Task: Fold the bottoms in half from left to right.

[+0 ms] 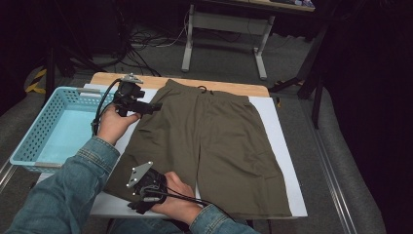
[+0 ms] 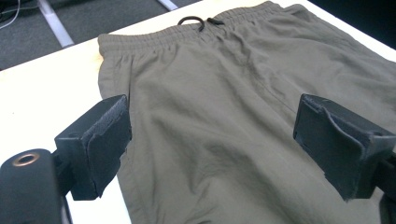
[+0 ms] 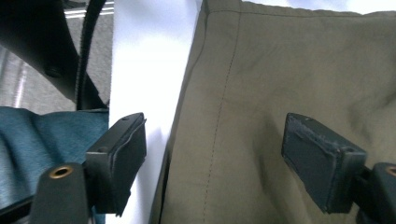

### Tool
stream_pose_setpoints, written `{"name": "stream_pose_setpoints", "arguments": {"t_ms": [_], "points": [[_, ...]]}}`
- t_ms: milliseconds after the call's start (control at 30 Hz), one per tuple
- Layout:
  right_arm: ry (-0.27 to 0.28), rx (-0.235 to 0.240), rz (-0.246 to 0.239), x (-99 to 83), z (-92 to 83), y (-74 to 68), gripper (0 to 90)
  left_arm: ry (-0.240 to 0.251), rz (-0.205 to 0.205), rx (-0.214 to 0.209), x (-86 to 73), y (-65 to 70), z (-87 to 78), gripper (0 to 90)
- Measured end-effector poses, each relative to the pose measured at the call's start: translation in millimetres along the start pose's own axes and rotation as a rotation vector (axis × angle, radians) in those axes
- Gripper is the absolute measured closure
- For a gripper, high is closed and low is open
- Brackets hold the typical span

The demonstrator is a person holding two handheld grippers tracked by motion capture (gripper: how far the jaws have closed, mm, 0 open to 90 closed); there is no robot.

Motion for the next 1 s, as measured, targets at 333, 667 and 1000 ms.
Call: {"name": "stream_pose_setpoints", "arguments": {"t_ms": [333, 667, 1000], "points": [[-0.008, -0.035, 0.006, 1.6, -4.1, -2.6, 81.9, -0.034, -0.025, 0.059, -2.1, -6.5, 15.0, 15.1], [0.016, 0.038, 0.009, 0.4, -20.0, -19.9, 89.9, -0.121, -0.073, 0.118, -9.0, -19.4, 41.1, 16.2], [0.066, 0.098, 0.016, -0.8, -33.5, -27.9, 89.9, -0.212, -0.131, 0.158, -23.1, -36.1, 67.1, 25.3]]}}
Point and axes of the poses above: each handheld gripper's, and its own axes: z roughly forward along the jaws, x roughly out of its top, y roughly to its right, the point moved 5 cm from there along z, roughly forward along the jaws, and after that the axes turned 5 degrees about -z, right-handed, at the moved point
